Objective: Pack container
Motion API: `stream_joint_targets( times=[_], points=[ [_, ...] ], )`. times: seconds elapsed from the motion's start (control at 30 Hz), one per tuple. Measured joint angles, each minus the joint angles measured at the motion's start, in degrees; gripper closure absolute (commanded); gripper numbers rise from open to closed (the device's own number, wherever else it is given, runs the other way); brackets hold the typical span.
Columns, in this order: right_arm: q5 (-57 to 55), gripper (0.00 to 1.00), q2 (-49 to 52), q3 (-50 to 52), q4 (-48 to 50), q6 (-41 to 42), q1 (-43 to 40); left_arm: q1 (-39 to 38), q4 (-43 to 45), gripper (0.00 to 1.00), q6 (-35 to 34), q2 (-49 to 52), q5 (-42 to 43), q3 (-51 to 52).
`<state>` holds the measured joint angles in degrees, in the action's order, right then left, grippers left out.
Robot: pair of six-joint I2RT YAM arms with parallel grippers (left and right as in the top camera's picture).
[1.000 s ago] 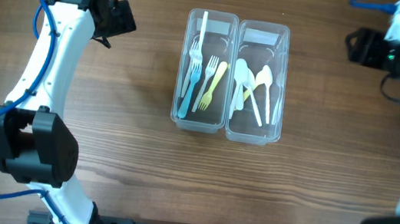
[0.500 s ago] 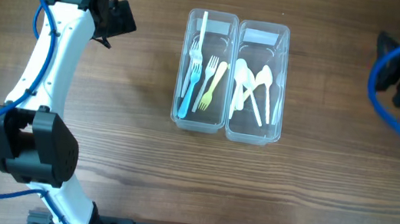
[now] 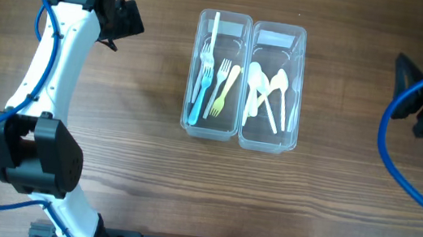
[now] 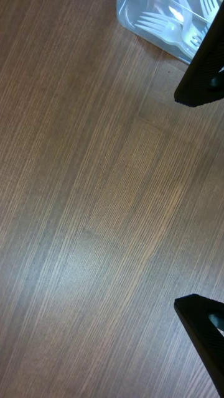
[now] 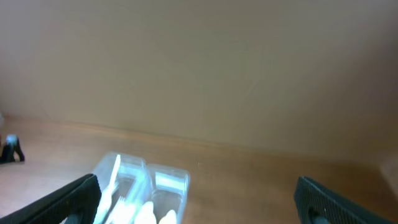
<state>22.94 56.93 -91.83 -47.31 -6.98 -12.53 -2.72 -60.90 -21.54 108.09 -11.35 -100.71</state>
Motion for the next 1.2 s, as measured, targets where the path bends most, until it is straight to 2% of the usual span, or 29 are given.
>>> stream_joint_targets(
  times=[0.17, 0.33, 0.47, 0.63, 0.93, 1.2],
  points=[
    [5.18, 0.00, -7.37, 16.74, 16.04, 0.04, 0.39, 0.00, 0.02, 0.00, 0.00, 0.00, 0.04, 0.00],
    [8.20, 0.00, -17.05, 43.32, 37.68, 3.87, 1.95, 0.00, 0.00, 0.00, 0.00, 0.00, 0.04, 0.00],
    [8.59, 0.00, -24.68, 58.90, 45.20, 5.57, 3.10, 0.00, -0.02, 0.00, 0.00, 0.00, 0.04, 0.00],
    [7.02, 0.00, -34.75, 69.48, 46.34, 5.88, 6.40, 0.00, -0.02, 0.00, 0.00, 0.00, 0.02, 0.00],
    [3.54, 0.00, -48.11, 80.15, 46.53, 5.88, 8.28, 0.00, -0.02, 0.00, 0.00, 0.00, 0.04, 0.00],
    [1.99, 0.00, -54.10, 86.82, 46.56, 5.88, 8.28, 0.00, 0.00, 0.00, 0.00, 0.00, 0.02, 0.00]
  ],
)
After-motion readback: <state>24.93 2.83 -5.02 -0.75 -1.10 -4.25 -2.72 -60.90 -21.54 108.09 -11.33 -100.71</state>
